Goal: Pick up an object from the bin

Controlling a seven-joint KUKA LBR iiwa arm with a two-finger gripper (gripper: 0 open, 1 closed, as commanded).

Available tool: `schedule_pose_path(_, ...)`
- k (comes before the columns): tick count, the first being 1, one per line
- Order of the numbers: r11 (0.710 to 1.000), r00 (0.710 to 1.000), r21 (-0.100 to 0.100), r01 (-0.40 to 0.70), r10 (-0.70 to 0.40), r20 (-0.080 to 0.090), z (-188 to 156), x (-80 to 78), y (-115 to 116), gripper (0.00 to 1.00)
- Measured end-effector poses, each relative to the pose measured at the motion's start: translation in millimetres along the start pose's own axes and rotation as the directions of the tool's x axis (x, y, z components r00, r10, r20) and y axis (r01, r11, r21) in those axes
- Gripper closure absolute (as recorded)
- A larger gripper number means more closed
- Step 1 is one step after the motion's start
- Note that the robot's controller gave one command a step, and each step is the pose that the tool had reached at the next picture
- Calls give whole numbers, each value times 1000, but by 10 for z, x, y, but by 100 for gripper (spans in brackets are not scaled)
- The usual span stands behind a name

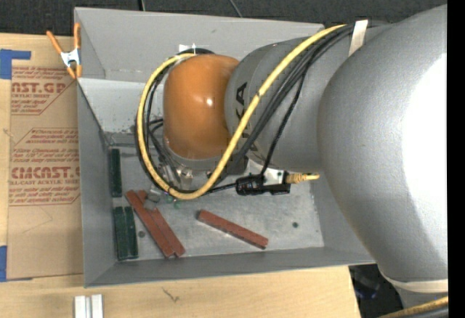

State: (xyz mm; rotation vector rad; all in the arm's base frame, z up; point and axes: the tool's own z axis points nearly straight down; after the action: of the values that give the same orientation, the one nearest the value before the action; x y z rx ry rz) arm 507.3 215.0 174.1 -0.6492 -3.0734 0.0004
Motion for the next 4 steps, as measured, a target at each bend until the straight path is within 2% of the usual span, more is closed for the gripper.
schedule_pose_path(1,999,999,2,45,-45,-1,19,9,-52,100)
schedule_pose_path(2,981,981,0,193,-193,1,-16,49,-134,100)
schedule_pose_path(3,950,950,3,-312,312,-1,336,-89,-315,0)
schedule_pose_path(4,950,950,1,-311,311,-1,325,-89,-308,0)
